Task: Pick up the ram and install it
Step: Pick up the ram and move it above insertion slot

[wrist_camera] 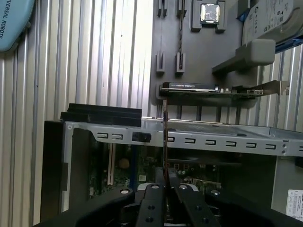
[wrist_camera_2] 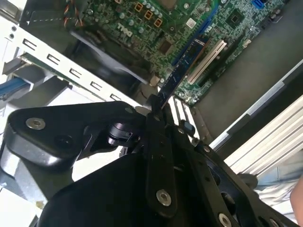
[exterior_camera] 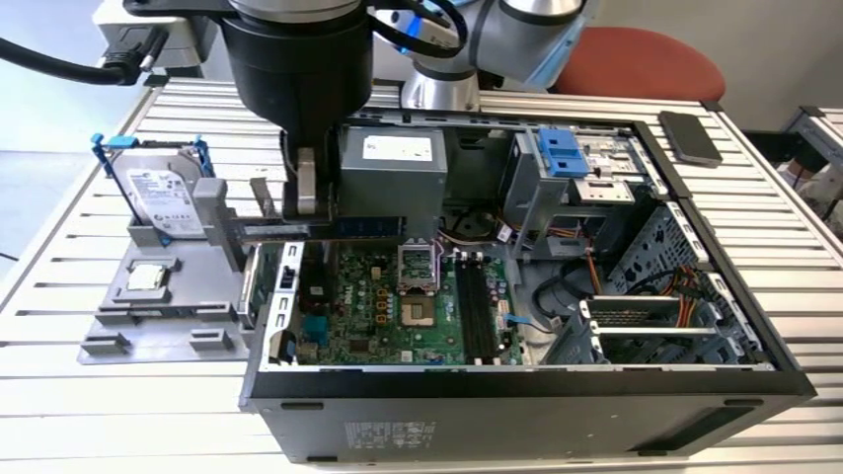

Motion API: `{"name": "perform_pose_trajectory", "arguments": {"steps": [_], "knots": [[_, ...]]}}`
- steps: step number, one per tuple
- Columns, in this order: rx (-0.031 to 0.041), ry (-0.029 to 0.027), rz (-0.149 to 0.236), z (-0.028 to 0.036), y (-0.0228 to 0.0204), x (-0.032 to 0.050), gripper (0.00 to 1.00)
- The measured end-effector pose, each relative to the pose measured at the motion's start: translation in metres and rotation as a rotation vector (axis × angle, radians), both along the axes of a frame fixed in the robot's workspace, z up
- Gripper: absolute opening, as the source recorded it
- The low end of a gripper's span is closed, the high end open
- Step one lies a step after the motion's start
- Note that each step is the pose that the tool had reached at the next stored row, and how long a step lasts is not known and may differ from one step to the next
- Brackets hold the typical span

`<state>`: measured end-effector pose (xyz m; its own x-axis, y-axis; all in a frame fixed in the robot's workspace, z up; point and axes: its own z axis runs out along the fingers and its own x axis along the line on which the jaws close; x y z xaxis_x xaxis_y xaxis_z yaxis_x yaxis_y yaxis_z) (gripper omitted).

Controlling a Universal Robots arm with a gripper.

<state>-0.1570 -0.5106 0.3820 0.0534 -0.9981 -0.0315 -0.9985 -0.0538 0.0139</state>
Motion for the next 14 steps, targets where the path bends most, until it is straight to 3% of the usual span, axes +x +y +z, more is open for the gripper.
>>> {"name": "perform_pose_trajectory", "arguments": {"steps": [14], "knots": [[0.0002, -0.0001, 0.001, -0.0001, 0.0, 0.0176, 0.0]]}}
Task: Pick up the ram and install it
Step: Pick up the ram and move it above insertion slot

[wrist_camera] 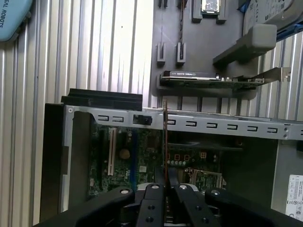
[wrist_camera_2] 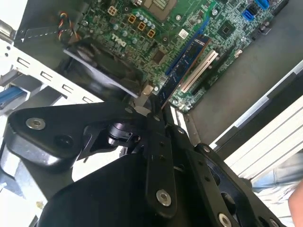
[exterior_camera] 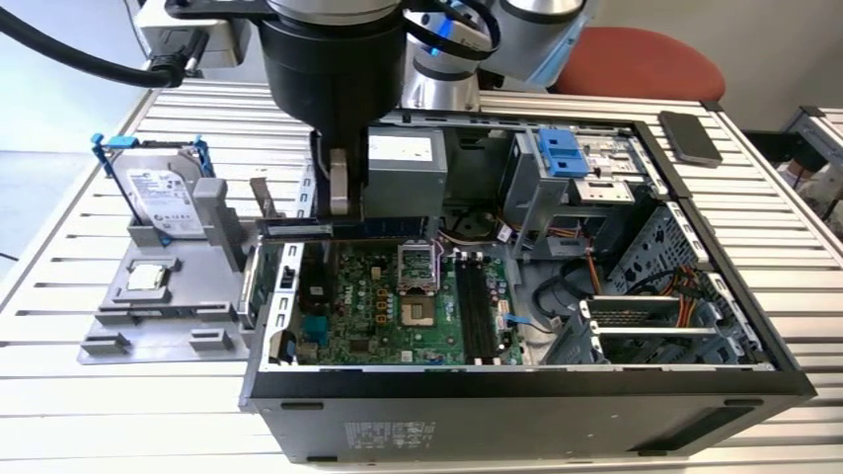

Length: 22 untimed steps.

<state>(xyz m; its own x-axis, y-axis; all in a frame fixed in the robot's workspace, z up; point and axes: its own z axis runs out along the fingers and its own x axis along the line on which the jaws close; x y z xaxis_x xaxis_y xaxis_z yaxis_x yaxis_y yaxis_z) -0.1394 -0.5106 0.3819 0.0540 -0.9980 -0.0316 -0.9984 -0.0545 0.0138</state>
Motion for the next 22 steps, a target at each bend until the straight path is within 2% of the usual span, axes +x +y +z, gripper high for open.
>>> {"name": "perform_pose_trajectory", "arguments": {"steps": [22], "knots": [[0.0, 0.0, 0.001, 0.0, 0.0, 0.026, 0.0]]}}
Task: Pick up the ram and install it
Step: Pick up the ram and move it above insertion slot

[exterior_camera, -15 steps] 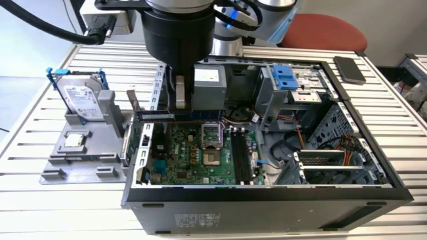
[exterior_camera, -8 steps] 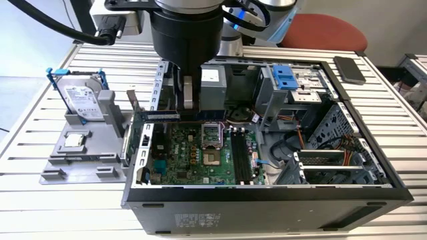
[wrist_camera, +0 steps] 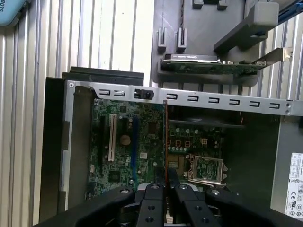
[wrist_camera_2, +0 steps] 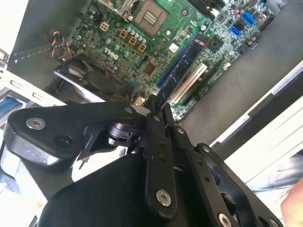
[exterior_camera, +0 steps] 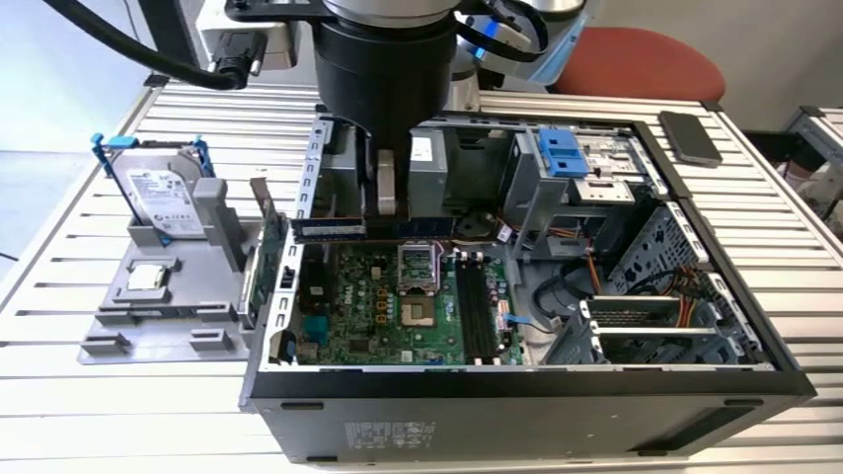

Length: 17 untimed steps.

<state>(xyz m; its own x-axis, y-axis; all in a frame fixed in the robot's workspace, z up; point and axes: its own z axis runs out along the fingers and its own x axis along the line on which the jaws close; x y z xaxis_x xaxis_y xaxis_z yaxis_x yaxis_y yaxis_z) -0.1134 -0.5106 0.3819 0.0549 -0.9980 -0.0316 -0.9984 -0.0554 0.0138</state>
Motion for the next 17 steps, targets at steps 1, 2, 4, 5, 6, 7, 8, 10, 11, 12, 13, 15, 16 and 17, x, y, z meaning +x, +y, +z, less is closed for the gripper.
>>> {"name": "perform_pose_trajectory", "arguments": {"steps": [1, 2, 4, 5, 6, 7, 8, 10, 11, 12, 13, 15, 16, 17], "knots": [[0.0, 0.0, 0.0, 0.0, 0.0, 0.001, 0.0], [0.0, 0.0, 0.0, 0.0, 0.0, 0.0019, 0.0], [0.0, 0.0, 0.0, 0.0, 0.0, 0.0036, 0.0], [0.0, 0.0, 0.0, 0.0, 0.0, 0.0045, 0.0], [0.0, 0.0, 0.0, 0.0, 0.0, 0.0054, 0.0], [0.0001, 0.0, 0.0, 0.0, 0.0, 0.0064, 0.0], [0.0, 0.0, 0.0, 0.0, 0.0, 0.0074, 0.0], [0.0, 0.0, 0.0, 0.0, 0.0, 0.009, 0.0], [0.0, 0.0, 0.0, 0.0, 0.0, 0.0099, 0.0], [0.0, 0.0, 0.001, 0.0, 0.0, 0.0108, 0.0], [0.0, 0.0, 0.001, 0.0, 0.0, 0.0119, 0.0], [0.0, 0.0, 0.001, 0.0, 0.0, 0.014, 0.0], [0.0, 0.0, 0.001, 0.0, 0.0, 0.0149, 0.0], [0.0, 0.0, 0.001, 0.0, 0.0, 0.0159, 0.0]]}}
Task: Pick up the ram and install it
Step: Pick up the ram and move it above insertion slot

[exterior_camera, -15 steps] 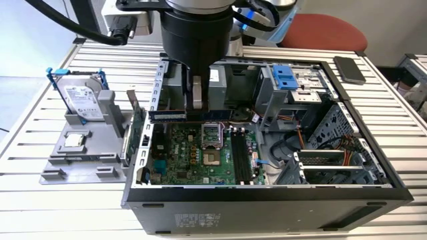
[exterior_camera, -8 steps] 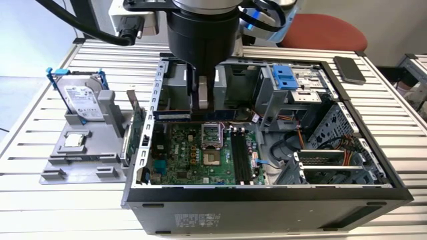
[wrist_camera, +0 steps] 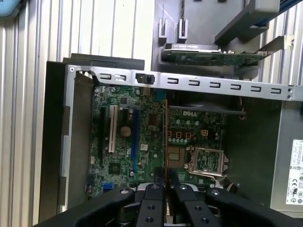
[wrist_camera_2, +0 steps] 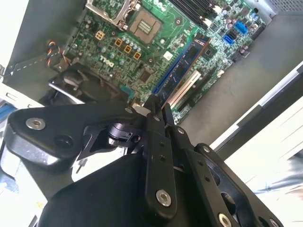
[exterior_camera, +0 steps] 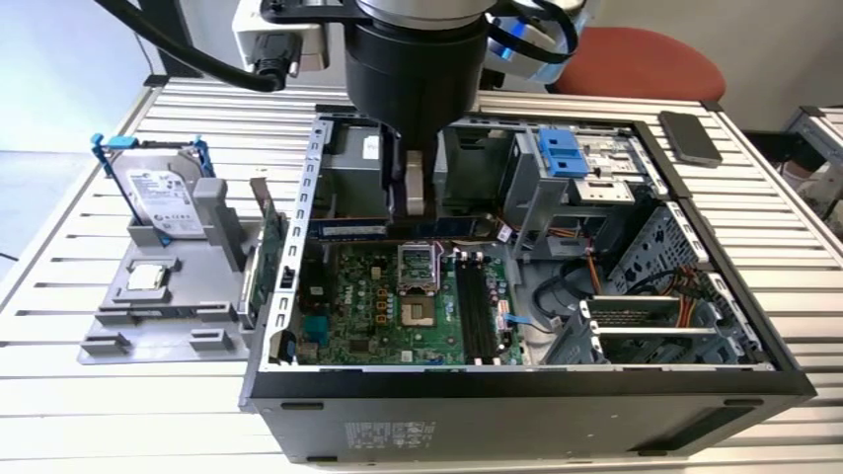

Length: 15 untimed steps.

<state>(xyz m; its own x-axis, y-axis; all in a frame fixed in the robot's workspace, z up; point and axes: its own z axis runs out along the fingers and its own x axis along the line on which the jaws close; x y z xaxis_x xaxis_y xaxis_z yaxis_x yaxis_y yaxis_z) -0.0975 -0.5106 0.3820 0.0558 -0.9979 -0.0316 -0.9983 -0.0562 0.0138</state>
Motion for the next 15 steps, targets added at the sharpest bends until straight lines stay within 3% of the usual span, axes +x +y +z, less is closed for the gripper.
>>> {"name": "perform_pose_trajectory", "arguments": {"steps": [9, 15], "knots": [[0.0, 0.0, 0.001, 0.0, 0.0, 0.009, 0.0], [0.0001, 0.0, 0.001, 0.0, 0.0, 0.0204, 0.0]]}}
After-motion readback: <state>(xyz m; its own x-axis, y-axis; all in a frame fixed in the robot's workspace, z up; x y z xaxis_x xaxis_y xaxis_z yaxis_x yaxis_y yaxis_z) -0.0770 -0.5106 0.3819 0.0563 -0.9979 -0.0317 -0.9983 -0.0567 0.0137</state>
